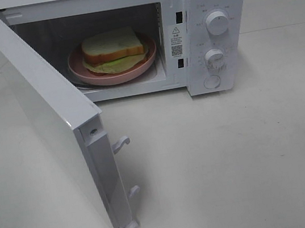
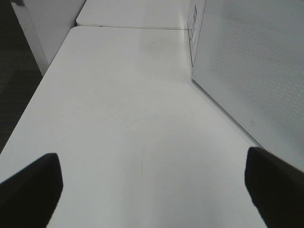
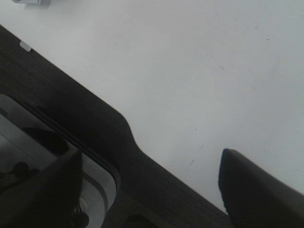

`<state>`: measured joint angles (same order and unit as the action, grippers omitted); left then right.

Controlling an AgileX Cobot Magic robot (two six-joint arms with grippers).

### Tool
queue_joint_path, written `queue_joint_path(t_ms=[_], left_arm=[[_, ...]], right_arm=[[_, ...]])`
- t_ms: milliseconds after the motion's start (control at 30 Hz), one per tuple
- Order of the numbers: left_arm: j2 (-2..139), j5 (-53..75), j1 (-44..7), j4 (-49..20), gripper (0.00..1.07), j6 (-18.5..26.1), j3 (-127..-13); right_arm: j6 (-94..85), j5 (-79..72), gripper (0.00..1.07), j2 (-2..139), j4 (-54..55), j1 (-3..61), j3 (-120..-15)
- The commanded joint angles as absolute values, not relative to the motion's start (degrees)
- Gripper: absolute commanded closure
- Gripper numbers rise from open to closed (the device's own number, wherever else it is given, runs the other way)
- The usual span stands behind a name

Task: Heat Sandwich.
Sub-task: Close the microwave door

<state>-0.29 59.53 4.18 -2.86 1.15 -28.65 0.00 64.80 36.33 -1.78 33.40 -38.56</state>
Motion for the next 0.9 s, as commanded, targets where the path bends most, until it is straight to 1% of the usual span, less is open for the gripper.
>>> queue_joint_path(t_ms=[33, 100, 133, 200, 233, 267, 367, 467, 533, 600, 700, 800, 867, 900], left_arm=[[-1.7, 59.4, 4.4, -3.2, 0.09, 1.1, -28.4], [-1.7, 59.4, 4.4, -3.2, 0.09, 1.1, -28.4], [-1.7, 59.4, 4.4, -3.2, 0.09, 1.1, -28.4], [-1.7, 59.4, 4.4, -3.2, 0.09, 1.1, -28.4], [-1.7, 59.4, 4.4, -3.2, 0.09, 1.1, -28.4], [-1.7, 59.4, 4.4, -3.2, 0.09, 1.1, -28.4], [-1.7, 59.4, 4.4, -3.2, 0.09, 1.1, -28.4], [-1.7, 59.4, 4.4, -3.2, 0.09, 1.1, -28.4], [-1.7, 59.4, 4.4, -3.2, 0.09, 1.1, -28.4], [-1.7, 59.4, 4.4, -3.2, 0.09, 1.1, -28.4], [-1.7, 59.4, 4.4, -3.2, 0.09, 1.1, -28.4], [-1.7, 59.4, 4.4, -3.2, 0.09, 1.1, -28.4], [-1.7, 59.4, 4.4, -3.2, 0.09, 1.1, -28.4], [-1.7, 59.4, 4.4, -3.2, 0.09, 1.1, -28.4]], right_arm=[[3.6, 67.0, 0.31, 31.9, -5.1, 32.6, -38.3], [3.8, 67.2, 0.31, 30.7, -5.5, 31.6, -38.3], [3.8, 67.3, 0.31, 28.6, -5.5, 28.8, -38.0], [3.4, 67.0, 0.31, 26.4, -5.5, 25.7, -37.3], [3.0, 66.7, 0.31, 23.9, -5.5, 22.4, -36.2], [3.0, 66.7, 0.31, 23.9, -5.5, 22.4, -36.2], [2.5, 65.8, 0.31, 19.7, -5.4, 17.6, -33.9], [2.5, 65.0, 0.31, 17.8, -5.3, 16.0, -33.2], [2.5, 63.3, 0.31, 14.8, -5.3, 13.3, -32.3], [2.5, 62.9, 0.31, 14.1, -5.3, 12.6, -32.0], [2.5, 60.8, 0.31, 11.0, -5.3, 9.1, -30.9], [2.5, 60.0, 0.31, 9.3, -5.3, 7.3, -30.0], [2.5, 59.6, 0.31, 7.3, -5.2, 4.3, -28.9], [2.5, 59.6, 0.31, 7.3, -5.2, 4.3, -28.9]])
